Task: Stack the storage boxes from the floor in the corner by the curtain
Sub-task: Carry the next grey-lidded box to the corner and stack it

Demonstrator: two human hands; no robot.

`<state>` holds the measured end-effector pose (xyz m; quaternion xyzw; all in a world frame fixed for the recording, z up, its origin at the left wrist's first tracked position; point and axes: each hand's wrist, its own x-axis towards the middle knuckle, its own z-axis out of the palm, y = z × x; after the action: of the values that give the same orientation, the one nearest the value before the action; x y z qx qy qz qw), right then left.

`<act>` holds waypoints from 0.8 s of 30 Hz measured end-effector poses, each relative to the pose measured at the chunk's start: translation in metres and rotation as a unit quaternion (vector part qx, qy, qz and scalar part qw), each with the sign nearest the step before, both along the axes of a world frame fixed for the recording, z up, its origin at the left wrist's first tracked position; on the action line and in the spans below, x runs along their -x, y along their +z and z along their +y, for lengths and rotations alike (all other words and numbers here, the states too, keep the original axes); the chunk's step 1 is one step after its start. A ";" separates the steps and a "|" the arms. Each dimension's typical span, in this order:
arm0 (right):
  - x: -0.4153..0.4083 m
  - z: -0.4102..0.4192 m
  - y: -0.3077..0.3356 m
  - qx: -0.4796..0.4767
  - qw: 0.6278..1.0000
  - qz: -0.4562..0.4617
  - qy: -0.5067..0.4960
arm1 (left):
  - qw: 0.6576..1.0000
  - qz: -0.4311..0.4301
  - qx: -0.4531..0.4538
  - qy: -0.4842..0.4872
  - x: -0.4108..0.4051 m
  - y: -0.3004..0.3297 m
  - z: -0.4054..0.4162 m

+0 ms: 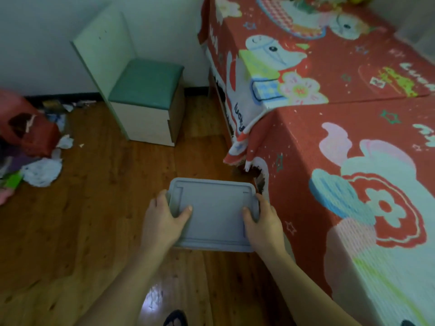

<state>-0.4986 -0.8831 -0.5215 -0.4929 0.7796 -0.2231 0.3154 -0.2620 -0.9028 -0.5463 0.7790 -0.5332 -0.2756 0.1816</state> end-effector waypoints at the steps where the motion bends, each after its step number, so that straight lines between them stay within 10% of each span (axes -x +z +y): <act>1: -0.001 -0.003 0.011 0.013 1.000 0.006 0.000 | 1.000 -0.003 0.007 0.000 -0.001 0.010 -0.002; 24: 0.043 -0.016 0.318 0.158 0.987 0.008 0.015 | 0.987 0.040 0.153 -0.029 0.035 0.348 0.003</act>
<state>-0.5420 -0.8988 -0.2031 -0.5498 0.7299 -0.3344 0.2305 -0.2965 -0.8995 -0.1984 0.7145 -0.5841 -0.2266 0.3113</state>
